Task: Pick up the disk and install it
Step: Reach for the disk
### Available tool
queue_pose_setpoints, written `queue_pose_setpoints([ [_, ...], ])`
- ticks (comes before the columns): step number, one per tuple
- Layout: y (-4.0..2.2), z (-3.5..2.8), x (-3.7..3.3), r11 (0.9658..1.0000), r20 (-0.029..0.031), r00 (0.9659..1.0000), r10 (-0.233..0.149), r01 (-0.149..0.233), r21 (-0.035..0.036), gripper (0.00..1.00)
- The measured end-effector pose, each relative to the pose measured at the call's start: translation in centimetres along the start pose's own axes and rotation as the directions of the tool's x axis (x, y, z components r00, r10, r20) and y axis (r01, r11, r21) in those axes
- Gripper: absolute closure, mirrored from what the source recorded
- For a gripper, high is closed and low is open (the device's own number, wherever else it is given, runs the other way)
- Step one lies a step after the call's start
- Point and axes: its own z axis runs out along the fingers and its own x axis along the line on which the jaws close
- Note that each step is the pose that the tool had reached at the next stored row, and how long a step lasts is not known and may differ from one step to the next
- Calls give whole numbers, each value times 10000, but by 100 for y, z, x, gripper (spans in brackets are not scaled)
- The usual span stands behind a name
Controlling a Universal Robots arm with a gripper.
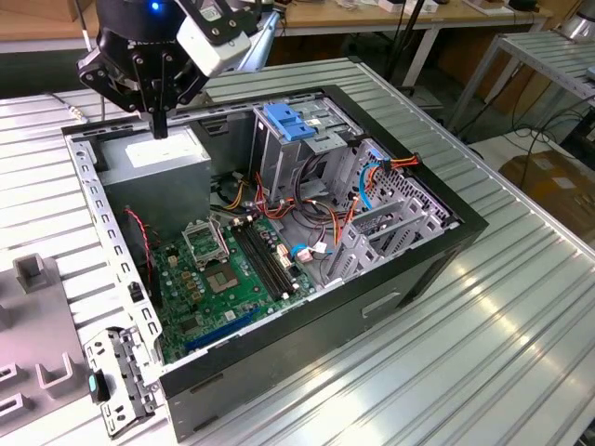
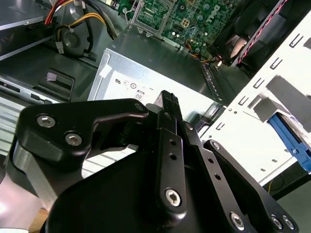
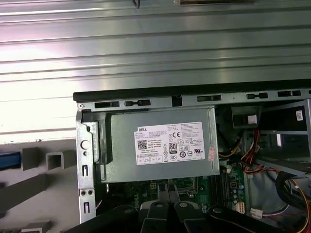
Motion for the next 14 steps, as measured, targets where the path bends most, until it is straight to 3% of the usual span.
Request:
queue_pose_setpoints([
  [6, -3, -1, 45, 10000, 0, 10000, 0, 0, 0, 89],
  [14, -14, -5, 179, 10000, 0, 10000, 0, 0, 0, 89],
])
